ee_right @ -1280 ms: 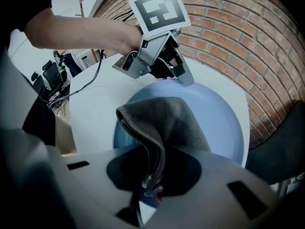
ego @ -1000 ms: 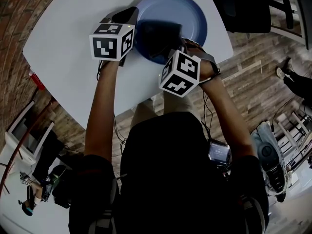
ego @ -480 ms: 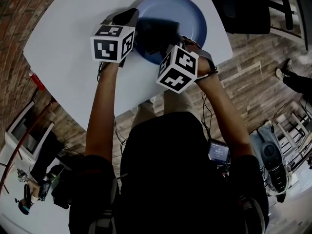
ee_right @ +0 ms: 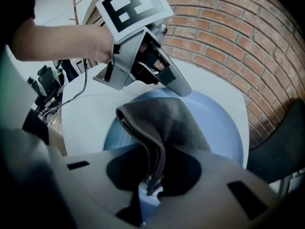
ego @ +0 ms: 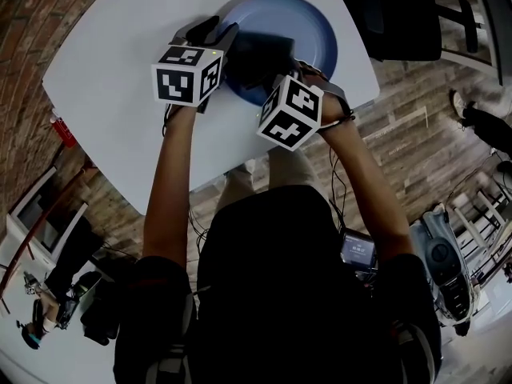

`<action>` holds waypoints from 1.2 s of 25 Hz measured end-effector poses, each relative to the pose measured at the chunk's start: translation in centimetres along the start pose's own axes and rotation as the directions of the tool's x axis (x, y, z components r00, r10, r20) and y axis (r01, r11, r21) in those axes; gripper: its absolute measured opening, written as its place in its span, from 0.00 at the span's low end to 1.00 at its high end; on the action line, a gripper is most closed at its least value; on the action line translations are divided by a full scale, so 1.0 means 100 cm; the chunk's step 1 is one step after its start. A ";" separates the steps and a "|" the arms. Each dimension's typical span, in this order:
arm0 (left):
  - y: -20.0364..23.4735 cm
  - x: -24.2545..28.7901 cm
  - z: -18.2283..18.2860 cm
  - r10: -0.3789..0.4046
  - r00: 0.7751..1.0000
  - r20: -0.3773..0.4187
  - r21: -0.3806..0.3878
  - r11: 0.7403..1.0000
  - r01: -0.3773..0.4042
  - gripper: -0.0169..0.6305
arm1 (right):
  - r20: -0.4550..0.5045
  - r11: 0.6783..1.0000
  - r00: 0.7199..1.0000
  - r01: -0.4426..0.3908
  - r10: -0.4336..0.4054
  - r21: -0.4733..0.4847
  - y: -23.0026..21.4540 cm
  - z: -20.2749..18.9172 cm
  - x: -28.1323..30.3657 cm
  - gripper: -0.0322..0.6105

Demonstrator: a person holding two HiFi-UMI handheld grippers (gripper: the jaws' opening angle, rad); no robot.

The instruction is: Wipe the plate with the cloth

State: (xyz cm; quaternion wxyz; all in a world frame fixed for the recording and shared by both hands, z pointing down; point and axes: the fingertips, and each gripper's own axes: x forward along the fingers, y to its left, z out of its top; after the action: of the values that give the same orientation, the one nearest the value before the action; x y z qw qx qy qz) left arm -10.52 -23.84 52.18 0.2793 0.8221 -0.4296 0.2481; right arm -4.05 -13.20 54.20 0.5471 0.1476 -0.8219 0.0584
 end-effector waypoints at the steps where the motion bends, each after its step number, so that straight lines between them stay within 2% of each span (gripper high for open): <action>1: -0.001 -0.003 0.001 -0.001 1.000 0.003 -0.001 1.000 0.001 0.24 | 0.004 1.000 1.000 0.000 0.000 0.002 0.000 0.000 -0.001 0.13; 9: 0.000 -0.040 0.014 0.022 0.997 0.072 -0.030 0.999 -0.020 0.24 | 0.047 0.999 0.998 0.027 -0.029 0.040 -0.001 0.007 -0.018 0.13; 15: -0.007 -0.068 0.022 0.040 0.992 0.118 -0.043 0.998 -0.035 0.24 | 0.097 0.993 0.995 0.024 -0.036 0.117 0.002 0.016 -0.038 0.13; 20: -0.014 -0.093 0.019 0.042 0.991 0.126 -0.035 0.999 -0.038 0.23 | 0.132 0.983 0.989 0.042 -0.066 0.176 0.005 0.021 -0.058 0.13; 26: -0.030 -0.131 0.013 0.033 0.988 0.149 -0.011 0.999 -0.032 0.15 | 0.187 0.966 0.970 0.111 -0.156 0.234 0.015 0.030 -0.092 0.13; 30: -0.044 -0.154 0.008 0.031 0.985 0.171 -0.002 1.000 -0.031 0.11 | 0.237 0.942 0.957 0.085 -0.168 0.324 0.027 0.033 -0.104 0.13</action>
State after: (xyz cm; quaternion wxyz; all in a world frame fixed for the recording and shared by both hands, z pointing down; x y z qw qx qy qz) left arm -14.43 -13.54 40.55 0.2374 0.8337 -0.4645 0.1809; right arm -4.04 -9.61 43.51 0.4066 0.2908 -0.8561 0.1312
